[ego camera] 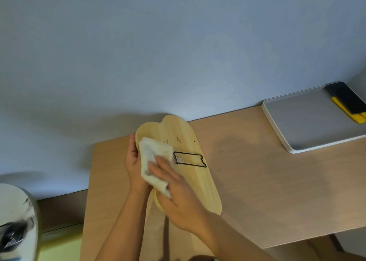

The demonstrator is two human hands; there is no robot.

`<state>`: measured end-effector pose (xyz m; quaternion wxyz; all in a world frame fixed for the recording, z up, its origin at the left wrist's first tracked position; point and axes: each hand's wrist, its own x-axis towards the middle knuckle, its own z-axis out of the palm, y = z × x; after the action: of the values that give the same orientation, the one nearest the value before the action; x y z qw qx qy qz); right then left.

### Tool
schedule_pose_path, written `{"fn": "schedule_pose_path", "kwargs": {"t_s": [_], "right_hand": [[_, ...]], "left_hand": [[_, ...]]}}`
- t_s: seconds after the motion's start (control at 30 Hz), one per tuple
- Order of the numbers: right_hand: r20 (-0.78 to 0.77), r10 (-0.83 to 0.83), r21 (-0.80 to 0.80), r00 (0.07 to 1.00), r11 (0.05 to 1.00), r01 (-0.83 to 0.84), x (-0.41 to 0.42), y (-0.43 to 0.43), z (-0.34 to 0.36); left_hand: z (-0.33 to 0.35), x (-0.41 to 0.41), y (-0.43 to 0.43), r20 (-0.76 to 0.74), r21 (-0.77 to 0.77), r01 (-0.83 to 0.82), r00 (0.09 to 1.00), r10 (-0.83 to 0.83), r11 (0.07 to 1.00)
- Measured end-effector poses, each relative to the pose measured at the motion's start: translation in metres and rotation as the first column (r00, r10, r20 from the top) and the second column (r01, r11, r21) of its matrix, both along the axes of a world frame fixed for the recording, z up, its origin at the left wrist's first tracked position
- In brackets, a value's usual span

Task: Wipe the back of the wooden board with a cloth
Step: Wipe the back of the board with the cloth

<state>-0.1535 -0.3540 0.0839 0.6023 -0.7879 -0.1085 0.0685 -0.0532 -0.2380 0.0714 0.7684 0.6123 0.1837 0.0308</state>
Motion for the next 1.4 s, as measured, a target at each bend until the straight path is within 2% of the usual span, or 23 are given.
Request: {"fn": "schedule_pose_path", "kwargs": {"t_s": [0.1,0.17,0.27,0.4,0.57,0.67,0.87,1.0,1.07,1.13,1.2,1.3,1.4], "right_hand": [[0.038,0.123,-0.179,0.992,0.977,-0.114,0.014,0.019,-0.009],[0.029,0.085,-0.165,0.996,0.983,-0.079,0.024,0.025,-0.011],[-0.052,-0.027,-0.081,0.998,0.996,0.023,0.037,0.029,-0.016],[-0.015,-0.099,-0.113,0.995,0.989,0.097,0.055,0.029,-0.020],[-0.032,-0.230,-0.066,0.973,0.971,0.228,0.073,0.028,-0.018],[-0.005,-0.283,-0.175,0.959,0.944,0.278,0.090,0.019,-0.026],[0.055,-0.317,-0.303,0.947,0.898,0.318,0.132,0.007,-0.037],[-0.070,-0.362,-0.353,0.929,0.880,0.317,0.157,-0.001,-0.037],[-0.109,-0.407,-0.302,0.907,0.883,0.360,0.163,-0.009,-0.032],[-0.061,-0.424,-0.200,0.904,0.892,0.405,0.157,-0.016,-0.022],[0.042,-0.344,-0.143,0.938,0.927,0.346,0.139,-0.014,-0.013],[0.092,-0.087,-0.285,0.992,0.952,0.110,0.112,0.005,-0.014],[0.126,-0.068,-0.391,0.990,0.913,0.112,0.119,0.013,-0.023]], "left_hand": [[-0.006,-0.010,0.013,-0.098,-0.168,0.074,0.991,-0.092,0.983],[-0.005,-0.012,0.015,-0.104,-0.186,0.062,0.991,-0.083,0.981],[0.000,-0.002,0.014,-0.068,-0.373,-0.039,0.998,0.014,0.927],[0.000,0.000,0.009,-0.024,-0.440,-0.020,1.000,0.010,0.898],[-0.002,0.004,0.011,0.067,-0.379,0.080,0.996,-0.059,0.922],[-0.001,0.003,0.010,0.118,-0.323,0.124,0.989,-0.090,0.938],[-0.009,0.000,0.006,-0.011,-0.043,0.043,0.999,-0.044,0.998],[-0.010,-0.005,0.010,-0.048,-0.030,0.006,0.999,-0.008,1.000],[-0.011,-0.007,0.011,-0.075,-0.050,-0.035,0.997,0.032,0.998],[-0.012,-0.008,0.011,-0.087,-0.073,-0.056,0.995,0.049,0.996],[-0.011,-0.007,0.010,-0.085,-0.093,-0.062,0.995,0.054,0.994],[-0.011,-0.006,0.007,-0.071,-0.140,-0.049,0.997,0.039,0.989],[-0.011,-0.005,0.005,-0.057,-0.152,-0.034,0.998,0.026,0.988]]}}
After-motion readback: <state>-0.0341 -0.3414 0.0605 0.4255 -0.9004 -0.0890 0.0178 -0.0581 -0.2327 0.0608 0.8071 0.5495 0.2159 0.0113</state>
